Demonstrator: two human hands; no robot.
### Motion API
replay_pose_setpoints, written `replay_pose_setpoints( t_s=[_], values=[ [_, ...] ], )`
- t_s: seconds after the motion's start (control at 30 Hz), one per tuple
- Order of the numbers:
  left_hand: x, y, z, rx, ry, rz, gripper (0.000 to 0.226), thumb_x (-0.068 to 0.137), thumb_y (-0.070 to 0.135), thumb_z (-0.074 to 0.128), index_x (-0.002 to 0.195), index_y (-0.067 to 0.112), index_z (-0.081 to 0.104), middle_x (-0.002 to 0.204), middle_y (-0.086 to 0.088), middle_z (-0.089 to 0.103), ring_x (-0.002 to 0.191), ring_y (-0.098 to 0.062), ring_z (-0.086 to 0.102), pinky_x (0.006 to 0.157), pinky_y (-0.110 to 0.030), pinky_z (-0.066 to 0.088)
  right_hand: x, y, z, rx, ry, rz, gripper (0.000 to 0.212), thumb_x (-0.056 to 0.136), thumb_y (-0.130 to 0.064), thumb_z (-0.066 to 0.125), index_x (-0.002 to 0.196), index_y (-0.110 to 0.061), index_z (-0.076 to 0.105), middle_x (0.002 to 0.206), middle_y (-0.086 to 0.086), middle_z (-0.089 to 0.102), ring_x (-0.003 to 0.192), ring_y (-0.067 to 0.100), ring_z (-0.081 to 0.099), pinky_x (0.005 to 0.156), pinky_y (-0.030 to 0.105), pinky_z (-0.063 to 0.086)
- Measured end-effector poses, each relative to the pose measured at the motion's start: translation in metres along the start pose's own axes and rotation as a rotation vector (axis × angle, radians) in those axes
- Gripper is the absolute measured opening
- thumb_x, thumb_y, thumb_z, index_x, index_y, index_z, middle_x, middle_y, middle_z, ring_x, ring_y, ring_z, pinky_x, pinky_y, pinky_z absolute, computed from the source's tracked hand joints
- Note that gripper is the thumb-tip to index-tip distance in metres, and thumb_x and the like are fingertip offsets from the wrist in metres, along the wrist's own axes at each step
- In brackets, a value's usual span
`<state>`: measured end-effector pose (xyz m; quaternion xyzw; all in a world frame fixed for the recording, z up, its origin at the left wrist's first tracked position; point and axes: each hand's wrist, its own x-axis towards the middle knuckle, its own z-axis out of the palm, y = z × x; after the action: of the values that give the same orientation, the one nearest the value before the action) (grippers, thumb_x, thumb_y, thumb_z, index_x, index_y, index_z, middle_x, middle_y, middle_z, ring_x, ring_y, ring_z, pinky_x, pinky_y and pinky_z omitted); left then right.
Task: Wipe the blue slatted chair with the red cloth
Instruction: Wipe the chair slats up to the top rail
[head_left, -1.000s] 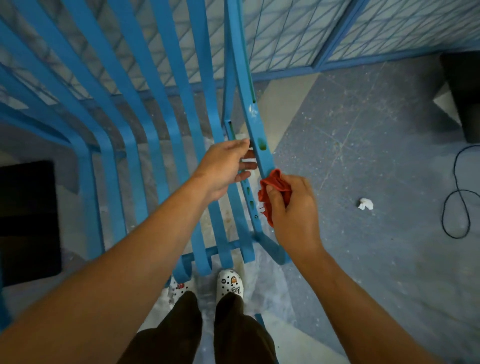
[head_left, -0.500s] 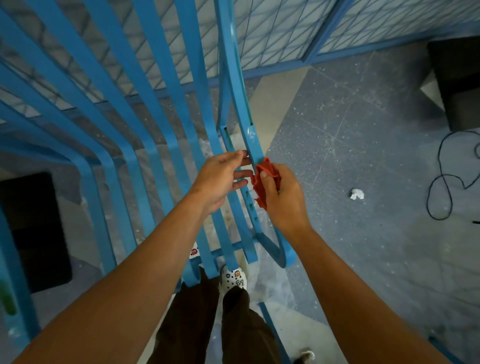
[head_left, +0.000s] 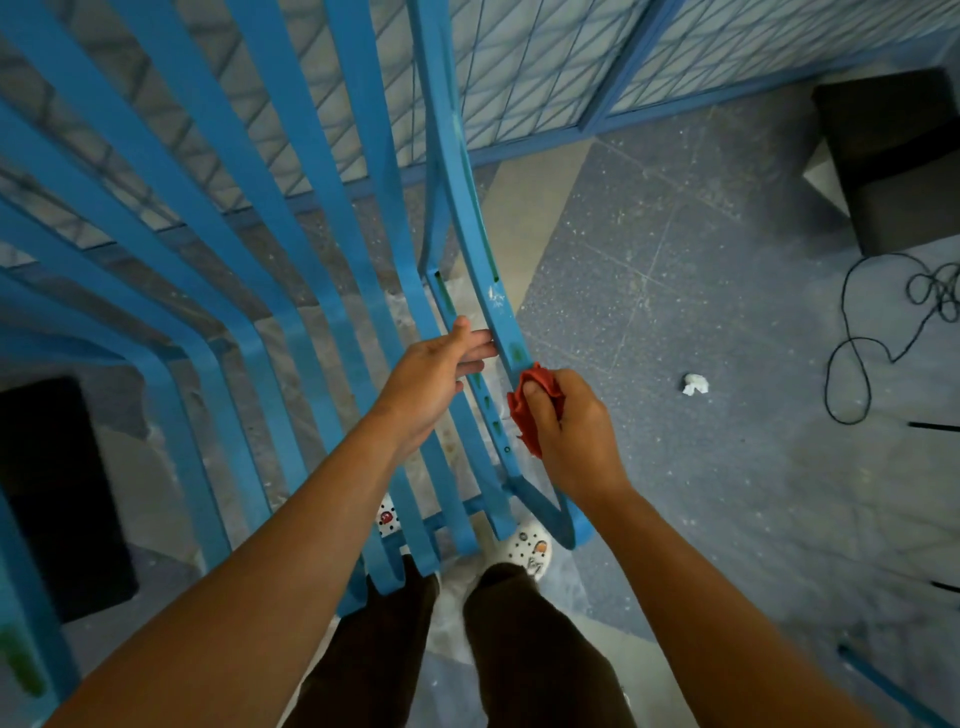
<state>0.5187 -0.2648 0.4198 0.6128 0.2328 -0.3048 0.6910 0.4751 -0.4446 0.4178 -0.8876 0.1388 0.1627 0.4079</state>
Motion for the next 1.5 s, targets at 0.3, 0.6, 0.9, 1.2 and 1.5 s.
replay_pose_setpoints(
  t_s=[0.3, 0.6, 0.9, 1.2, 1.5],
  values=[
    [0.001, -0.003, 0.003, -0.015, 0.030, -0.003, 0.049, 0.105, 0.054, 0.036, 0.127, 0.026, 0.069, 0.116, 0.013, 0.075, 0.117, -0.010, 0.064, 0.106, -0.038, 0.042, 0.018, -0.003, 0.001, -0.029, -0.040, -0.065, 0.032, 0.102, -0.054, 0.041, 0.115, -0.031, 0.059, 0.099, -0.007, 0.065, 0.083, 0.013, 0.068, 0.068, 0.044, 0.061],
    [0.005, -0.002, 0.019, -0.113, 0.142, -0.019, 0.029, 0.106, 0.041, 0.047, 0.110, 0.029, 0.073, 0.106, 0.008, 0.077, 0.100, -0.011, 0.069, 0.091, -0.034, 0.043, -0.015, 0.021, -0.014, -0.032, -0.089, -0.009, 0.028, 0.094, -0.054, 0.059, 0.098, -0.027, 0.055, 0.089, -0.003, 0.064, 0.077, 0.011, 0.066, 0.062, 0.028, 0.057],
    [0.001, 0.002, 0.032, -0.184, 0.243, -0.045, 0.039, 0.104, 0.052, 0.041, 0.105, 0.030, 0.073, 0.104, 0.006, 0.078, 0.102, -0.008, 0.072, 0.102, -0.037, 0.044, 0.052, -0.023, 0.002, 0.015, -0.115, -0.089, 0.029, 0.102, -0.047, 0.050, 0.092, -0.021, 0.055, 0.081, -0.005, 0.062, 0.071, 0.015, 0.064, 0.063, 0.041, 0.055],
    [0.002, 0.004, 0.037, -0.237, 0.298, -0.032, 0.037, 0.106, 0.046, 0.040, 0.114, 0.026, 0.070, 0.108, 0.005, 0.077, 0.100, -0.009, 0.072, 0.095, -0.031, 0.049, 0.044, -0.009, -0.011, 0.148, -0.187, 0.004, 0.032, 0.105, -0.051, 0.040, 0.105, -0.024, 0.058, 0.093, 0.001, 0.068, 0.081, 0.020, 0.072, 0.066, 0.042, 0.063],
    [0.004, 0.008, 0.034, -0.321, 0.298, -0.025, 0.044, 0.106, 0.046, 0.042, 0.123, 0.015, 0.068, 0.116, -0.001, 0.076, 0.103, -0.018, 0.074, 0.087, -0.027, 0.056, 0.034, -0.016, -0.008, 0.047, -0.148, -0.126, 0.016, 0.104, -0.037, 0.054, 0.100, -0.021, 0.057, 0.090, -0.004, 0.064, 0.079, 0.013, 0.065, 0.070, 0.041, 0.058]
  ],
)
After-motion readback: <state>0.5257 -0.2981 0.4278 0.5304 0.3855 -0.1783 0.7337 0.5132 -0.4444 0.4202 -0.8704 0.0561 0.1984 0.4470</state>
